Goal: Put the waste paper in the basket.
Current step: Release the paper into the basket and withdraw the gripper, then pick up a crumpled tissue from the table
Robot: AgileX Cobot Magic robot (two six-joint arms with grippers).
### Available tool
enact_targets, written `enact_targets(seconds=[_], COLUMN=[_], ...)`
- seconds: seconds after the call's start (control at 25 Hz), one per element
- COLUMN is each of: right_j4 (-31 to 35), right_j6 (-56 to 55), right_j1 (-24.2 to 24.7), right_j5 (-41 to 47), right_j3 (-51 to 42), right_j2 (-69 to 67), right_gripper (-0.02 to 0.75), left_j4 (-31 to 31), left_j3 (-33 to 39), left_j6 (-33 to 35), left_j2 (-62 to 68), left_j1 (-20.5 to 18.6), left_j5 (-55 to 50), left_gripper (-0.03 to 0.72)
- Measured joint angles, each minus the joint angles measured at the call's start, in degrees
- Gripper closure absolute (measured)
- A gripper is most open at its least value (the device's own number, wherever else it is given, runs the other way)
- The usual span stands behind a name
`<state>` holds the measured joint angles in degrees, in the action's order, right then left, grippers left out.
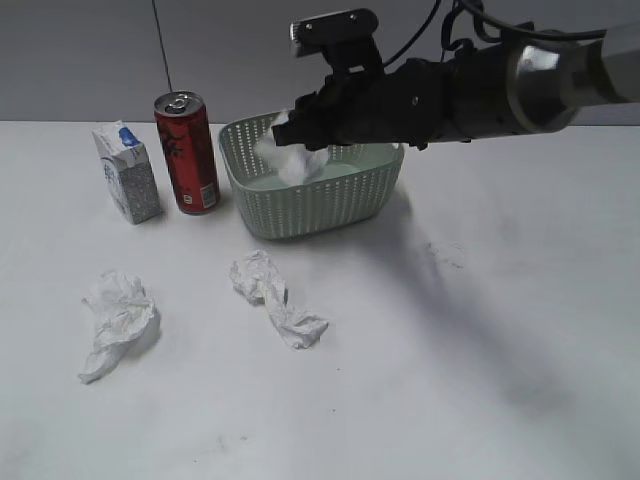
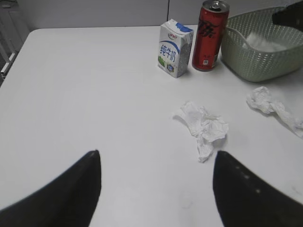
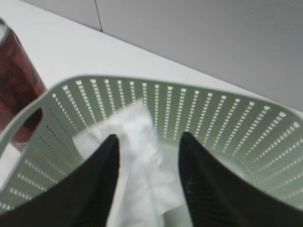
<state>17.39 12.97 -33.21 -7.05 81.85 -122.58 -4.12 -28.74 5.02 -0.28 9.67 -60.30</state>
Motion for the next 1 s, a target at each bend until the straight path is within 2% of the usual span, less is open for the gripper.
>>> enact_targets(seconds=[0.08, 0.16, 0.64, 0.8, 1.0], right_j4=[-1.1, -1.5, -1.2, -1.0, -0.7], right_j6=[0.0, 0.0, 0.1, 0.1, -2.9], right_j1=[0.0, 0.0, 1.1, 5.1, 14.5], right_j5=[0.4, 0.6, 2.1, 11.2, 32.5], right_j3=[0.0, -0.1, -0.1, -0.1, 1.2], right_j2=[-0.7, -0.7, 4.8, 8.0, 9.3], right_gripper=[0.19, 0.127, 0.114, 0.114, 0.119], left_j4=[0.0, 0.0, 0.0, 0.0, 0.0], left_j3=[0.0, 0.0, 0.0, 0.0, 0.0], left_j6=[0.0, 0.0, 0.0, 0.0, 0.0], left_j2=[0.0, 0.0, 0.0, 0.0, 0.0], left_j1=[0.0, 0.0, 0.0, 0.0, 0.0], left_j5=[0.0, 0.0, 0.0, 0.0, 0.0], left_gripper=[0.134, 0.136, 0.137, 0.137, 0.139])
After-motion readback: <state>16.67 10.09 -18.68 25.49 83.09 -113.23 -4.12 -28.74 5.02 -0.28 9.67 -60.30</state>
